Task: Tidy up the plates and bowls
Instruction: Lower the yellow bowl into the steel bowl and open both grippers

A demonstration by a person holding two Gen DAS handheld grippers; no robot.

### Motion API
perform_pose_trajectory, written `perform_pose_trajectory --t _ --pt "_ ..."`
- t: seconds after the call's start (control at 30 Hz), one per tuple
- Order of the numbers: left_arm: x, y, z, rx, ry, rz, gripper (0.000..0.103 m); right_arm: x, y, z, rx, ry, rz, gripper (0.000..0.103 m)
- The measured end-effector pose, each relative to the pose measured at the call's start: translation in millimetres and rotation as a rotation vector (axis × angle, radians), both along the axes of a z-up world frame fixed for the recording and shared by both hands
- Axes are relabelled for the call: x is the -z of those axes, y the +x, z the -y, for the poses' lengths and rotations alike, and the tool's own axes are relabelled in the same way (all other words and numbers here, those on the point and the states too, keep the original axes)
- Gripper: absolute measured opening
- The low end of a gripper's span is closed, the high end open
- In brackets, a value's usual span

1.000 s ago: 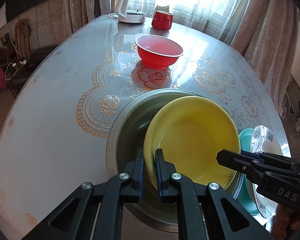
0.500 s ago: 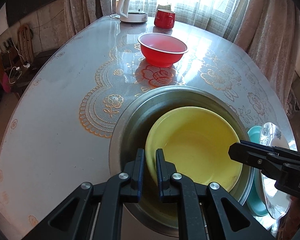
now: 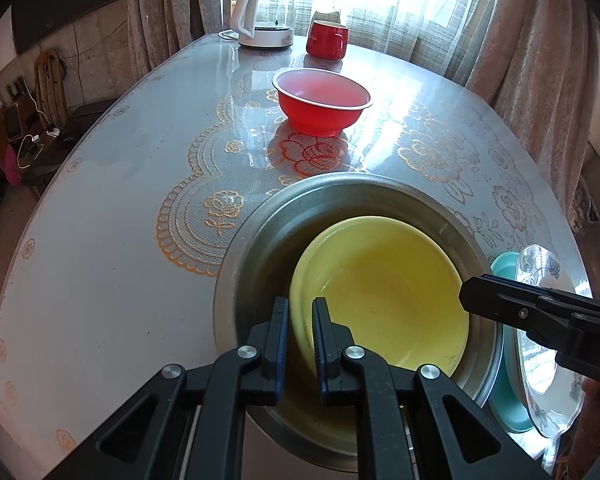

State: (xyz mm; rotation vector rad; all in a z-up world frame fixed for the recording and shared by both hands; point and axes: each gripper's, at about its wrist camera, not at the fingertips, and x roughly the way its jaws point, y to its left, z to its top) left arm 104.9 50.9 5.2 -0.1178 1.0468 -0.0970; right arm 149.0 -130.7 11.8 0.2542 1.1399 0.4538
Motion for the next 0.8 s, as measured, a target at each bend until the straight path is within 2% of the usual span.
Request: perform_pose_trajectory --t 0.4,0.8 --pt "-12.5 -5.2 1.9 0.002 0.019 0.039 0.012 -0.5 -1.2 -1.5 -0.009 0.002 0.004 0.029" --pt "-16.2 -3.8 2.2 0.006 0.020 0.044 0.013 -7.7 1.9 -0.3 -0.003 -0.013 0.018 0.029"
